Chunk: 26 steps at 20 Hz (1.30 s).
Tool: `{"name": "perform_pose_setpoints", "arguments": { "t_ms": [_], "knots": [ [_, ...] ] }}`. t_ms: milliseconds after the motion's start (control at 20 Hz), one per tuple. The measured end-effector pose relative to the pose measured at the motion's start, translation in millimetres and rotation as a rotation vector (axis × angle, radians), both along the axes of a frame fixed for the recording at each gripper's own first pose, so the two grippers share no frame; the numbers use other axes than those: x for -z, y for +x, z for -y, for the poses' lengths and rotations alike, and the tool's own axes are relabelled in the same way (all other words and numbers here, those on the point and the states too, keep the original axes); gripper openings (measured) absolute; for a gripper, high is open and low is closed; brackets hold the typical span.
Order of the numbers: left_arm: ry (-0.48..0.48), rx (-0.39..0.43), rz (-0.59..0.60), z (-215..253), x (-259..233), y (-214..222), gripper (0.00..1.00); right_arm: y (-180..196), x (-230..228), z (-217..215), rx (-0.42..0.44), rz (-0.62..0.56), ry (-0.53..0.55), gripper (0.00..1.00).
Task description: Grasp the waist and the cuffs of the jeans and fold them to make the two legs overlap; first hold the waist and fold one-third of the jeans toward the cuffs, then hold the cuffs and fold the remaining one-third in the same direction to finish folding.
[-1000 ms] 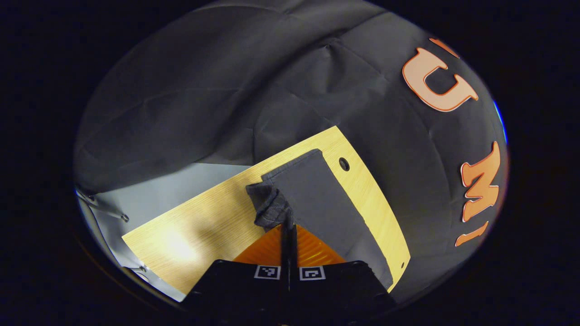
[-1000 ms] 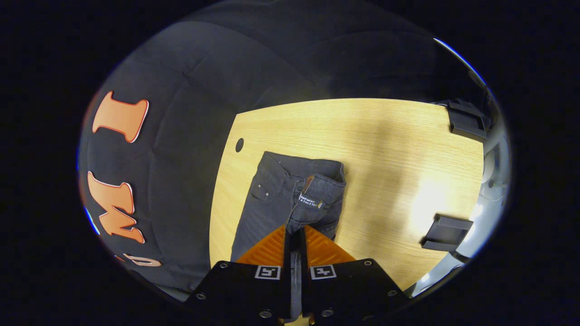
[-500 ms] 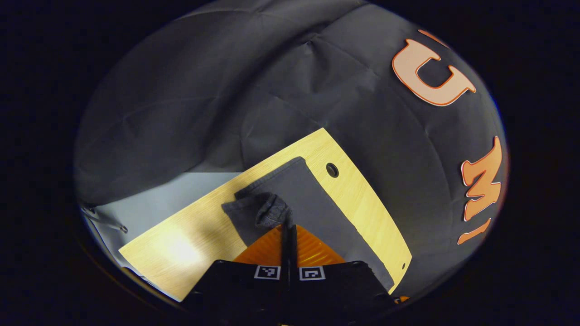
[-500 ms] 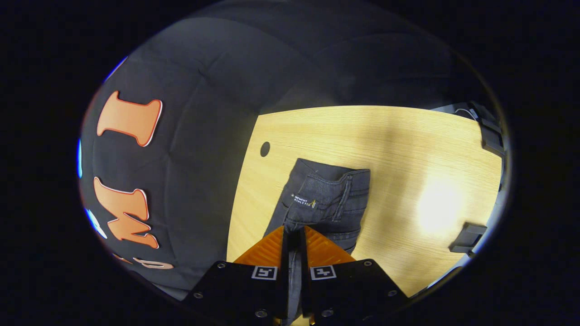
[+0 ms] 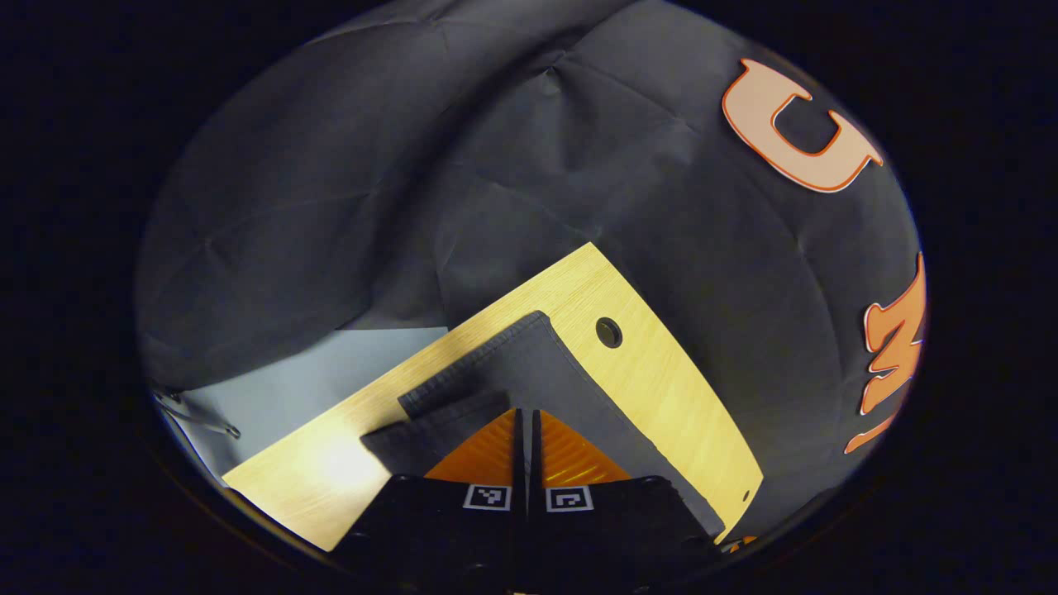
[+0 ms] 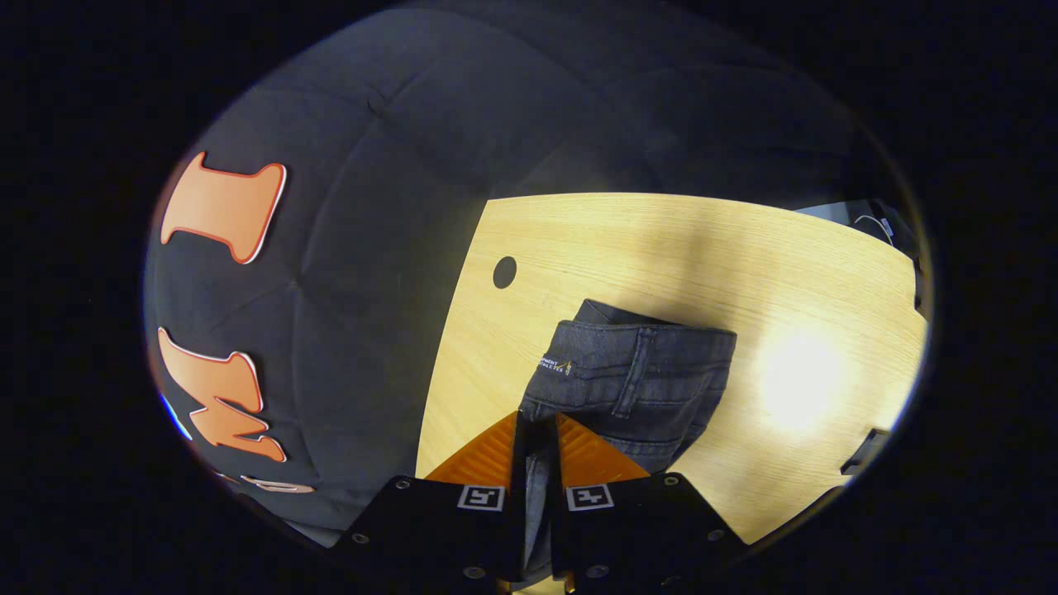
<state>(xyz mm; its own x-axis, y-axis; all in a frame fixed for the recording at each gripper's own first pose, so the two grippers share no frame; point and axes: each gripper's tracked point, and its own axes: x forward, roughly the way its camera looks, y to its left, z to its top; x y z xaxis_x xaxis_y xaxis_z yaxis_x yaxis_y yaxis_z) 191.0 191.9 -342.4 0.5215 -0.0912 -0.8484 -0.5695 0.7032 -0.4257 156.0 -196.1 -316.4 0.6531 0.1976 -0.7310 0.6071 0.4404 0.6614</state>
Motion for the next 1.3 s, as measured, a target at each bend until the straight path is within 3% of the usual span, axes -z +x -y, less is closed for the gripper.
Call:
{"name": "perform_pose_setpoints", "arguments": {
  "t_ms": [150, 250, 350, 450, 550, 600, 800, 950, 1000, 1100, 1150, 1200, 1300],
  "knots": [
    [-0.079, 0.046, -0.11, 20.3, 25.1, -15.0, 0.01, 11.5, 6.1, -8.0, -0.025, -0.003, -0.019, 0.13],
    [-0.065, 0.073, -0.237, 21.9, 44.4, -32.8, 0.01, 13.2, 8.8, -5.5, -0.025, -0.011, -0.011, 0.13],
    [-0.047, 0.078, -0.274, 27.9, 68.7, -22.0, 0.06, 13.8, 10.2, -3.4, -0.024, -0.019, -0.001, 0.13],
    [0.021, 0.124, -0.346, 26.3, 82.8, -16.8, 0.65, 14.3, 13.4, -3.4, -0.031, -0.017, -0.004, 0.13],
    [0.066, 0.143, -0.425, 28.2, 98.7, -25.7, 0.63, 14.4, 15.8, -2.1, -0.032, -0.021, -0.009, 0.13],
    [0.07, 0.145, -0.447, 32.0, 105.6, -26.3, 0.74, 13.8, 16.0, -2.1, -0.031, -0.024, -0.009, 0.13],
    [0.129, 0.12, -0.525, 30.7, 117.5, -21.6, 0.69, 12.7, 17.0, -1.5, -0.036, -0.022, -0.012, 0.13],
    [0.157, 0.155, -0.563, 32.9, 120.4, -27.0, 0.69, 11.3, 19.3, 0.0, -0.033, -0.025, -0.021, 0.13],
    [0.169, 0.153, -0.564, 27.5, 115.1, -28.1, 0.63, 10.3, 20.1, -0.6, -0.037, -0.024, -0.026, 0.13],
    [0.136, 0.108, -0.528, 24.3, 115.2, -27.6, 0.1, 9.1, 19.8, 0.7, -0.034, -0.023, -0.027, 0.13],
    [0.099, 0.07, -0.487, 28.2, 122.0, -26.8, 0.1, 7.9, 19.7, 0.9, -0.032, -0.024, -0.023, 0.13],
    [0.061, 0.086, -0.452, 28.0, 109.1, -23.3, 0.01, 8.5, 18.4, 1.4, -0.032, -0.018, -0.019, 0.13],
    [0.015, 0.065, -0.368, 25.6, 95.9, -21.4, 0.01, 6.2, 16.0, 1.9, -0.035, -0.013, -0.011, 0.13]
  ]
}}
